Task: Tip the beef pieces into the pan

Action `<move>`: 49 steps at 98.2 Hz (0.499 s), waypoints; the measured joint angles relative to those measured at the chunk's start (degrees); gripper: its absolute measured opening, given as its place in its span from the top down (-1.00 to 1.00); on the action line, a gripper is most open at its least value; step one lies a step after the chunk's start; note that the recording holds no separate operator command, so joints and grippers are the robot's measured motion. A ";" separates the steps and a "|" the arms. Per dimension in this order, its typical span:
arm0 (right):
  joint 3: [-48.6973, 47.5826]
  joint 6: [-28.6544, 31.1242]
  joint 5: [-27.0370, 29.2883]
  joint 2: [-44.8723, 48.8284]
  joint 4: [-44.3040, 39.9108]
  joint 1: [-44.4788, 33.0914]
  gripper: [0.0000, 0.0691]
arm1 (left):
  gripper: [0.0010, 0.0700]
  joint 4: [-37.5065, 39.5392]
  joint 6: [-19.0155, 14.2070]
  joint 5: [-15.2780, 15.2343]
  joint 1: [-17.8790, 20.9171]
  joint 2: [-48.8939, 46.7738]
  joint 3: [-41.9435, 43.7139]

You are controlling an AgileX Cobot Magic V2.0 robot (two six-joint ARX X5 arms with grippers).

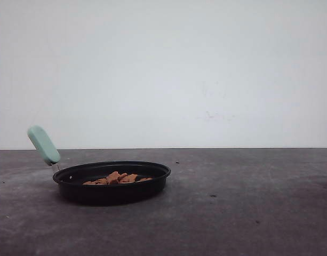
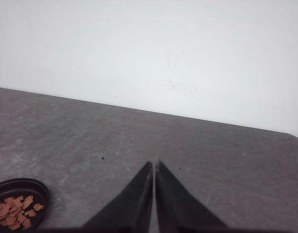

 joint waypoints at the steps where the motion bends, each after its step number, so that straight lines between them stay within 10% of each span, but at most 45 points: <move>1: 0.00 -0.02 0.04 0.00 0.00 0.00 0.98 | 0.96 0.00 0.02 0.00 0.00 0.00 0.00; 29: -1.75 0.02 22.53 -1.20 -1.62 -0.04 0.98 | 0.96 0.04 0.00 0.00 0.00 0.00 0.00; 49: -19.67 0.37 26.95 -6.95 13.33 -0.07 0.98 | 0.96 0.09 0.00 0.00 0.00 0.00 0.00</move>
